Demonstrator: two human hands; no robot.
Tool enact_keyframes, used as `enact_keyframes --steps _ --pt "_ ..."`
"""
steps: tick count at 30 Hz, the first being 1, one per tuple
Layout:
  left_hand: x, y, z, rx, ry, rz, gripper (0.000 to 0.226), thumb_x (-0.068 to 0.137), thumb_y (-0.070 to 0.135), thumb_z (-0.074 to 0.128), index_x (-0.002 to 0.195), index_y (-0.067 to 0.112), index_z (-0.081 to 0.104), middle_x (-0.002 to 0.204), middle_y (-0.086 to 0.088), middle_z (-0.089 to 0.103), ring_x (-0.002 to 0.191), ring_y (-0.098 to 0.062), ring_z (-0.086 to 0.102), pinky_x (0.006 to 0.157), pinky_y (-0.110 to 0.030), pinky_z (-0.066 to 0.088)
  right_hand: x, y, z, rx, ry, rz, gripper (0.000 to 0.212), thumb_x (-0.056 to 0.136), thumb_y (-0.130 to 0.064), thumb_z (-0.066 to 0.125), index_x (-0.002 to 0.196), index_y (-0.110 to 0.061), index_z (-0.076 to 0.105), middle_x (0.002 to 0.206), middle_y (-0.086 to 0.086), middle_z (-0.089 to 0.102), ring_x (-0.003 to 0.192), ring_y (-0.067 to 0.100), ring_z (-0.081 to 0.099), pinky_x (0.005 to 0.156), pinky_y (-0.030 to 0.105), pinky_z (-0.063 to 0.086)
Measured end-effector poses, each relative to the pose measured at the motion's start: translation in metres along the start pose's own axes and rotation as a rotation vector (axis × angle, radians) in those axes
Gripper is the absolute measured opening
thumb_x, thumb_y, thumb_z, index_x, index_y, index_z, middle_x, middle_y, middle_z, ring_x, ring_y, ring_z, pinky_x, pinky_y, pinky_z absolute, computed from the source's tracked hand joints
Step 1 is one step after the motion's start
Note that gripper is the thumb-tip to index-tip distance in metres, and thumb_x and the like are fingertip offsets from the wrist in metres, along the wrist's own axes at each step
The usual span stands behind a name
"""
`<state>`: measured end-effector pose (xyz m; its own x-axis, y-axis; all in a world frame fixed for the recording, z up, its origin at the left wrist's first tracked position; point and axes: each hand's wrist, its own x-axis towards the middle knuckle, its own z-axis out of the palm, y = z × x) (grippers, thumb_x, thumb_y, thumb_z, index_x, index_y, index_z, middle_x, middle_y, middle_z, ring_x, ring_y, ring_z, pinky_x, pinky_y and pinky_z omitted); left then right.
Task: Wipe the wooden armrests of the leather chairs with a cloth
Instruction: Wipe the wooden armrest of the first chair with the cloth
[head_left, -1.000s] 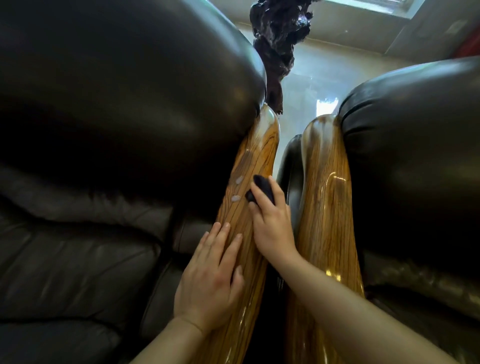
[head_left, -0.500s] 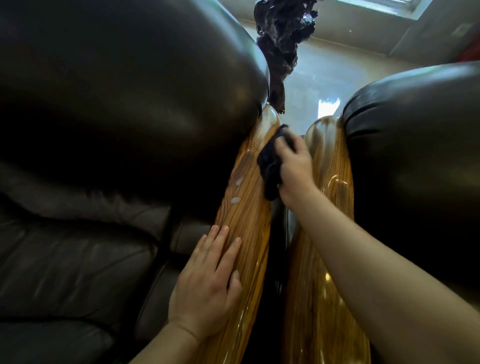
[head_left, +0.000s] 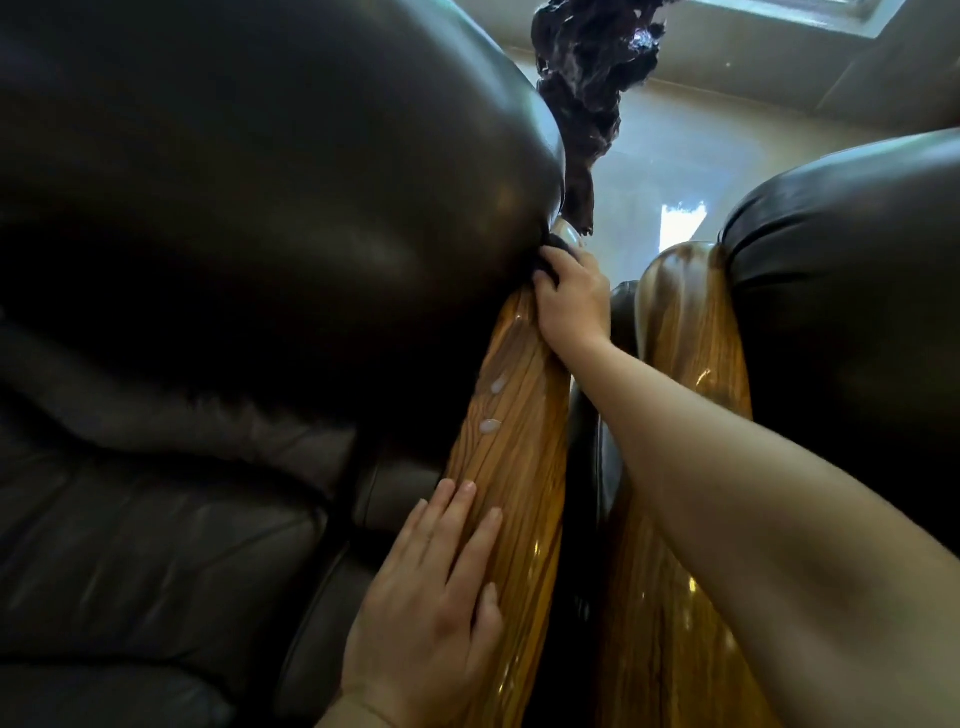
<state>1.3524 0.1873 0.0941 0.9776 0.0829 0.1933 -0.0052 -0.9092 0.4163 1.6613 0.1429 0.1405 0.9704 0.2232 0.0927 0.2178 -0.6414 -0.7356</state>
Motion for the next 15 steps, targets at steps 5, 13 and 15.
enact_keyframes --steps 5,13,15 --pt "0.000 0.003 -0.005 0.013 -0.018 -0.003 0.057 0.090 0.032 0.048 0.144 0.015 0.047 0.157 -0.009 0.038 0.149 -0.022 0.028 0.114 -0.044 0.029 -0.093 0.021 -0.010 -0.014 0.019 -0.313 0.023 0.096 -0.018 0.063 0.118 -0.019 0.070 0.137 -0.002 0.060 0.133 0.020 0.047 0.113 0.032 0.034" --pt "-0.001 0.003 -0.005 0.014 -0.027 -0.015 0.057 0.090 0.030 0.048 0.146 0.015 0.046 0.157 -0.010 0.037 0.149 -0.021 0.026 0.117 -0.042 0.026 -0.090 0.000 -0.019 0.177 0.031 -0.244 0.019 0.096 -0.024 0.063 0.111 -0.026 0.074 0.105 -0.022 0.064 0.115 0.016 0.053 0.099 0.037 0.046" --pt "-0.001 0.003 -0.004 0.012 -0.030 -0.013 0.056 0.091 0.030 0.048 0.145 0.015 0.047 0.156 -0.010 0.038 0.149 -0.022 0.027 0.117 -0.043 0.027 -0.110 0.007 -0.019 0.064 -0.052 -0.472 0.018 0.092 -0.022 0.068 0.108 -0.023 0.077 0.113 -0.019 0.067 0.120 0.016 0.052 0.102 0.036 0.043"
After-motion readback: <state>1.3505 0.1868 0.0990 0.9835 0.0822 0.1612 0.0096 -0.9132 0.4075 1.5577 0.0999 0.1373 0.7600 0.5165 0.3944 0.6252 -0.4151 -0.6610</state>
